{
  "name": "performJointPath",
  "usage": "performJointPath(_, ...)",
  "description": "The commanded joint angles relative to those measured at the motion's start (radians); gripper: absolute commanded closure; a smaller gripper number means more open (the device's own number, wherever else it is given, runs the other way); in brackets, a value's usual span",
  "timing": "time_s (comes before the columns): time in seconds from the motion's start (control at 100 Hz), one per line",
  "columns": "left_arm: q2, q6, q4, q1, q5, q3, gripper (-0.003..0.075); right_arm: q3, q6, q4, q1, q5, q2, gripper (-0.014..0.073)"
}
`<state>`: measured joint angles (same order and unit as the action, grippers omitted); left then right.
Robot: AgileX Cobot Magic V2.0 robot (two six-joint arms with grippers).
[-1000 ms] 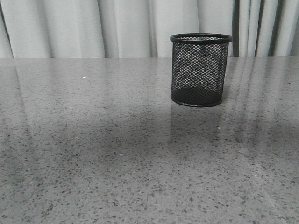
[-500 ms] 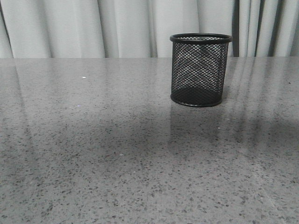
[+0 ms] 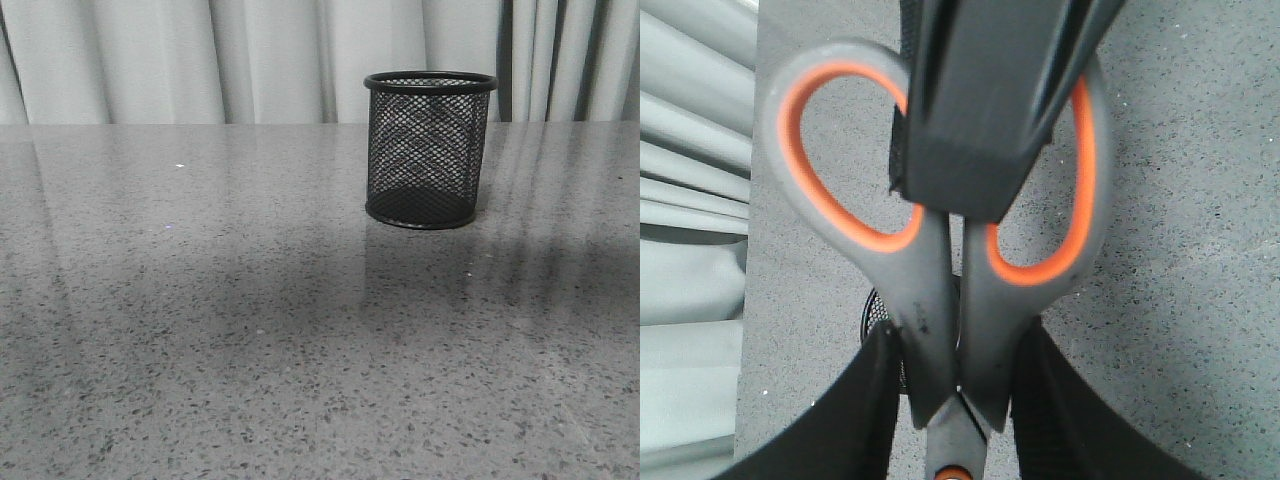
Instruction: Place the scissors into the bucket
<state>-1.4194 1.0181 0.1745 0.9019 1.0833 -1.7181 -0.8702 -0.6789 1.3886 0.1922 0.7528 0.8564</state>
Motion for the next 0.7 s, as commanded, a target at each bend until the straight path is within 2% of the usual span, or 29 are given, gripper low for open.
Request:
performJointPath(0.0, 0.028, -0.010, 0.018, 0.009, -0.072, -0.034, 0.0733, -0.033, -0.029, 0.064, 0.002, -0.006, -0.001, 0.0403)
performJointPath(0.11, 0.028, -0.010, 0.047, 0.009, -0.070, -0.034, 0.0658, -0.033, -0.040, 0.072, 0.002, -0.007, -0.001, 0.0592)
performJointPath(0.16, 0.028, -0.010, 0.064, 0.009, -0.070, -0.034, 0.0587, -0.033, -0.040, 0.072, 0.002, -0.007, -0.001, 0.0660)
performJointPath(0.3, 0.031, -0.012, 0.064, 0.009, -0.072, -0.034, 0.0363, -0.033, -0.040, 0.072, 0.002, -0.022, -0.001, 0.0664)
performJointPath(0.38, 0.043, -0.032, 0.050, 0.009, -0.076, -0.034, 0.0272, -0.034, -0.040, 0.072, 0.002, -0.047, -0.001, 0.0664)
performJointPath(0.53, 0.089, -0.069, -0.005, 0.007, -0.112, -0.034, 0.0246, -0.070, -0.042, -0.007, 0.002, -0.082, -0.001, 0.0654)
performJointPath(0.69, 0.149, -0.210, -0.080, -0.044, -0.174, -0.034, 0.0234, -0.165, -0.027, -0.177, -0.002, -0.125, -0.001, 0.0646)
